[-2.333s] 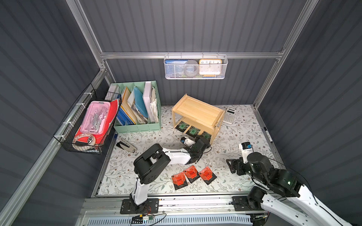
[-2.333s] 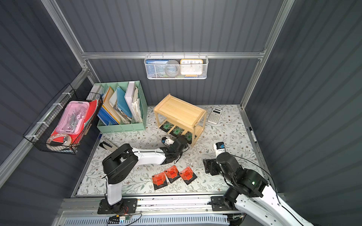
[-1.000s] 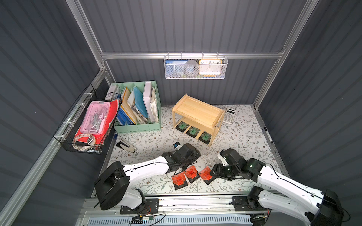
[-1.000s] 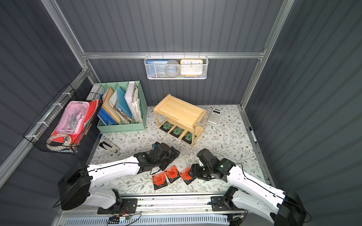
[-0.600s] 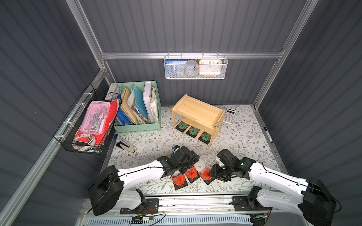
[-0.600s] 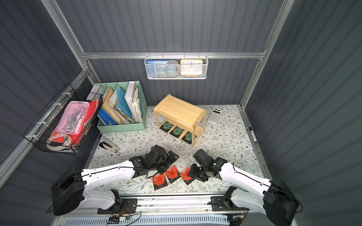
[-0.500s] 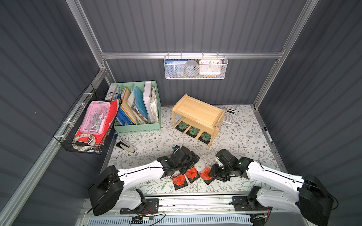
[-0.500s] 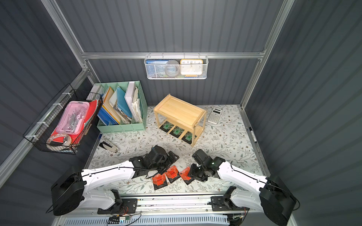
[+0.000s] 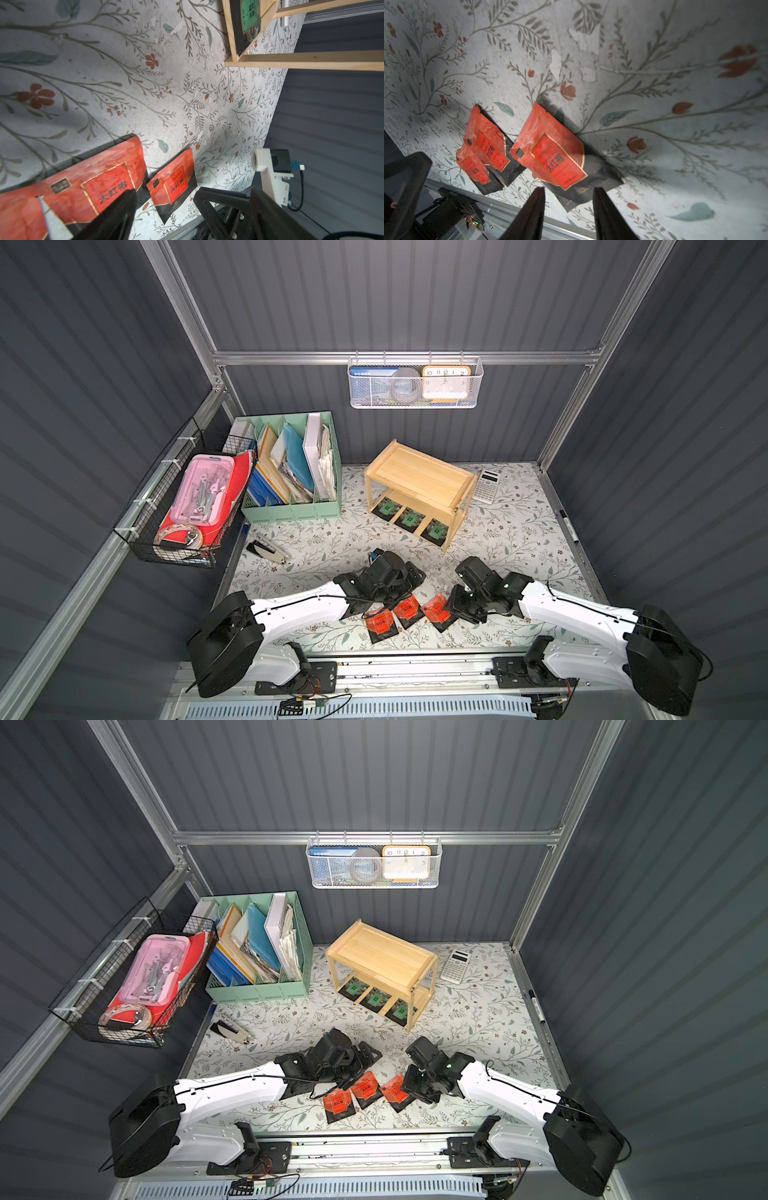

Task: Place the tea bags on the shelf by color
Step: Pick up the tea bag from the center of the board.

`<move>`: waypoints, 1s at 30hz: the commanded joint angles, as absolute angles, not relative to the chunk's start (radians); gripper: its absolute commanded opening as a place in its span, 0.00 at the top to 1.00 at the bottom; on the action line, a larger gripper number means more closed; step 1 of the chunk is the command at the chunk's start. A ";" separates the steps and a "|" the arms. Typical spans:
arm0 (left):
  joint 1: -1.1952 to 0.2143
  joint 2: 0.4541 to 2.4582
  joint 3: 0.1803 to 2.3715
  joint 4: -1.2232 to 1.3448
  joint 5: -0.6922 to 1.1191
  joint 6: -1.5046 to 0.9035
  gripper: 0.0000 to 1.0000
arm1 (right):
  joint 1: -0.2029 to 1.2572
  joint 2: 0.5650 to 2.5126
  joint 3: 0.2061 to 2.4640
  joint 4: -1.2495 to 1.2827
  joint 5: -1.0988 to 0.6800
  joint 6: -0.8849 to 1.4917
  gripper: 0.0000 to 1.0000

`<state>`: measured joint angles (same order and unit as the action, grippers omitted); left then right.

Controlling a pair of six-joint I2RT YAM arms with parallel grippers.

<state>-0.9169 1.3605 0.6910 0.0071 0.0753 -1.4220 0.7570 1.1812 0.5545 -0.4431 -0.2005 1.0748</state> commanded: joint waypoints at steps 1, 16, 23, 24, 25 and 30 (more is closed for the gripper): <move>-0.919 1.385 0.683 0.023 0.103 -1.399 0.12 | 0.759 1.199 0.531 -0.408 -0.180 1.107 0.57; -0.920 1.410 0.672 0.054 0.139 -1.414 0.15 | 0.761 1.205 0.461 -0.353 -0.178 1.201 0.58; -0.925 1.439 0.669 0.077 0.163 -1.424 0.17 | 0.774 1.205 0.453 -0.331 -0.183 1.242 0.59; -0.926 1.448 0.667 0.085 0.170 -1.426 0.18 | 0.777 1.219 0.453 -0.330 -0.184 1.250 0.59; -0.929 1.457 0.667 0.093 0.176 -1.430 0.18 | 0.781 1.235 0.453 -0.331 -0.183 1.256 0.59; -0.949 1.505 0.668 0.128 0.186 -1.452 0.21 | 0.801 1.238 0.443 -0.329 -0.173 1.293 0.59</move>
